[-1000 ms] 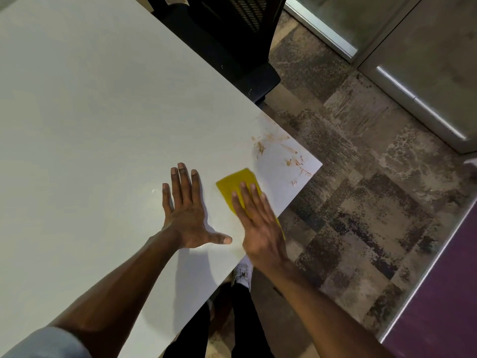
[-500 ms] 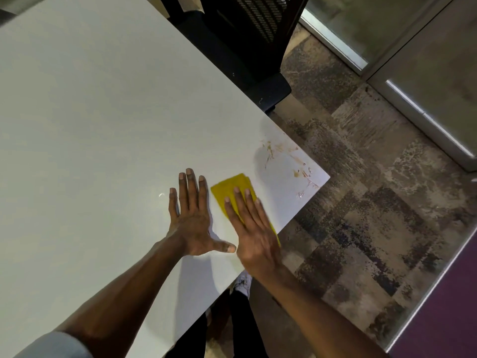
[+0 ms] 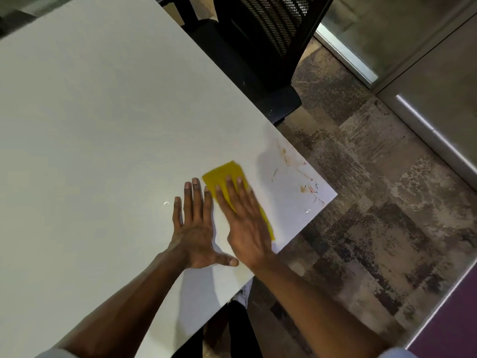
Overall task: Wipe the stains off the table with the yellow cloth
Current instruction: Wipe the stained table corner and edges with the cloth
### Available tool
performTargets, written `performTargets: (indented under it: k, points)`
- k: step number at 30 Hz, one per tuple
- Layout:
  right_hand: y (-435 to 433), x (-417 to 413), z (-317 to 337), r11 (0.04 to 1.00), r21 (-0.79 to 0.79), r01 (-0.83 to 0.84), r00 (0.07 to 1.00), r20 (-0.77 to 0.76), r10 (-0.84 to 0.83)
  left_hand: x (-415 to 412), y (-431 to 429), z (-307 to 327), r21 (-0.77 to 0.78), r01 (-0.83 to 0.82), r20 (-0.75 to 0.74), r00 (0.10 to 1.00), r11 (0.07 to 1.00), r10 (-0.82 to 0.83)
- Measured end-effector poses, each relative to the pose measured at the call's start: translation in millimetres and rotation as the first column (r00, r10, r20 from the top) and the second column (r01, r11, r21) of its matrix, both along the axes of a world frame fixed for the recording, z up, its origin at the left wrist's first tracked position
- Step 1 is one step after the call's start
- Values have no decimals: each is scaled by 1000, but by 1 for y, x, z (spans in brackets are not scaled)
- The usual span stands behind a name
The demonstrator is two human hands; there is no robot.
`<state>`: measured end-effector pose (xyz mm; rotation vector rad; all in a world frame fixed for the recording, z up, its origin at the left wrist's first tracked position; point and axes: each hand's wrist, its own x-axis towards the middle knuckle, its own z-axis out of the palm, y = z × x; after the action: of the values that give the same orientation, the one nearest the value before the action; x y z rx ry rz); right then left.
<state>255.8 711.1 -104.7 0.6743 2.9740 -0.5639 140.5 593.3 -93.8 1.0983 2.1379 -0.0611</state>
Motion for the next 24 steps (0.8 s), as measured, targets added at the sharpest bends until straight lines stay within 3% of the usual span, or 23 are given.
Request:
performTargets:
  k: [4, 8, 11, 15, 18, 24]
  points:
    - [41, -14, -2, 999, 10, -46, 999, -3, 46, -2, 1, 0, 43, -18, 1, 1000, 999, 17]
    - [114, -59, 4, 975, 52, 215, 975, 49, -218, -2, 1, -3, 72, -31, 0, 1000, 997, 32]
    - [114, -78, 8, 938, 58, 340, 940, 17, -342, -2, 2, -2, 67, -32, -5, 999, 997, 32]
    - [43, -47, 5, 972, 61, 226, 973, 41, -228, -1, 0, 0, 72, -40, -5, 999, 997, 41]
    - [42, -34, 4, 986, 43, 162, 985, 50, -164, -2, 2, 0, 85, -47, -12, 999, 995, 49]
    - [127, -81, 8, 937, 82, 338, 935, 82, -345, -1, 1, -6, 111, -38, -32, 999, 993, 42]
